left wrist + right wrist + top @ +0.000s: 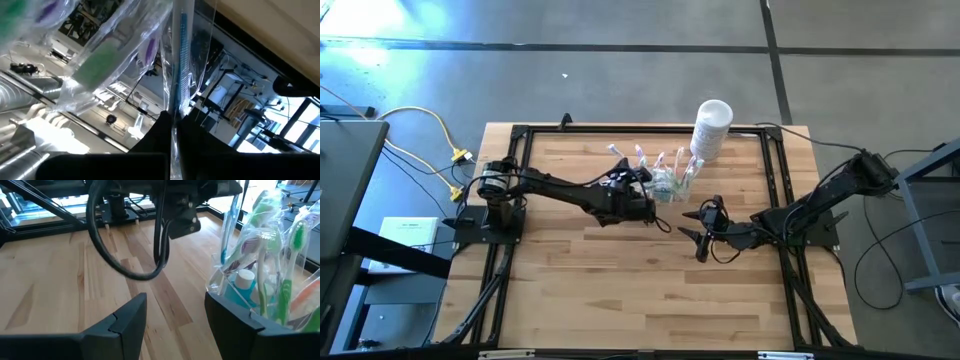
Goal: Pick & Place toothbrushing station
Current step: Put the blue toothbrush into the transparent organizer
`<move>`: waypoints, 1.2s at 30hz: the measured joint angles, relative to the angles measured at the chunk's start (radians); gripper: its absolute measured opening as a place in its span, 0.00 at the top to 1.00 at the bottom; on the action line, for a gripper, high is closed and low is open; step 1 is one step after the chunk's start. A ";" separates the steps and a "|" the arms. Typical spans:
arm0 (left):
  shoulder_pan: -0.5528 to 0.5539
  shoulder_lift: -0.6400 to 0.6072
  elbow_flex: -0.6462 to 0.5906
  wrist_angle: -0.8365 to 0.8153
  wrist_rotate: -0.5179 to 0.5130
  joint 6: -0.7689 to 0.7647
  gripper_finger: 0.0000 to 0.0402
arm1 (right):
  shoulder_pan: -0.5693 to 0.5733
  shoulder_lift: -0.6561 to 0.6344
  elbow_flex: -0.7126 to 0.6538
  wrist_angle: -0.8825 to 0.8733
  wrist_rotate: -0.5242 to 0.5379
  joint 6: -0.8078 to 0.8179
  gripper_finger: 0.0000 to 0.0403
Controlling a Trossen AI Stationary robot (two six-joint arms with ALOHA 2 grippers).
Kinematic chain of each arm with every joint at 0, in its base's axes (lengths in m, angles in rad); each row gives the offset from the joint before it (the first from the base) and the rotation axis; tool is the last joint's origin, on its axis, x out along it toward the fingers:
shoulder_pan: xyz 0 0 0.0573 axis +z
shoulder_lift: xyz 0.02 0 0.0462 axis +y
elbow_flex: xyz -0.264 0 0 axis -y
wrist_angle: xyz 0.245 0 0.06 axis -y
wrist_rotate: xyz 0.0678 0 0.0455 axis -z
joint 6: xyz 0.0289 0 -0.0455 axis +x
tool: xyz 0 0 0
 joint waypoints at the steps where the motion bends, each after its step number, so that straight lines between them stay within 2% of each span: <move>1: -0.001 -0.002 0.001 0.001 -0.004 0.000 1.00 | 0.000 0.000 0.000 0.000 0.000 0.000 0.52; 13: 0.052 0.006 0.001 -0.069 0.016 -0.036 0.99 | 0.000 0.000 0.000 0.000 0.000 0.000 0.52; 21: 0.037 0.006 0.001 -0.064 0.126 0.062 0.98 | 0.000 0.000 0.000 -0.011 0.000 -0.001 0.52; 32: 0.032 0.006 0.001 0.102 0.163 0.187 0.98 | 0.000 0.000 -0.001 -0.029 0.006 -0.001 0.52; 36: 0.032 0.006 0.001 0.143 0.223 0.200 0.98 | 0.000 0.000 -0.001 -0.037 0.009 -0.001 0.52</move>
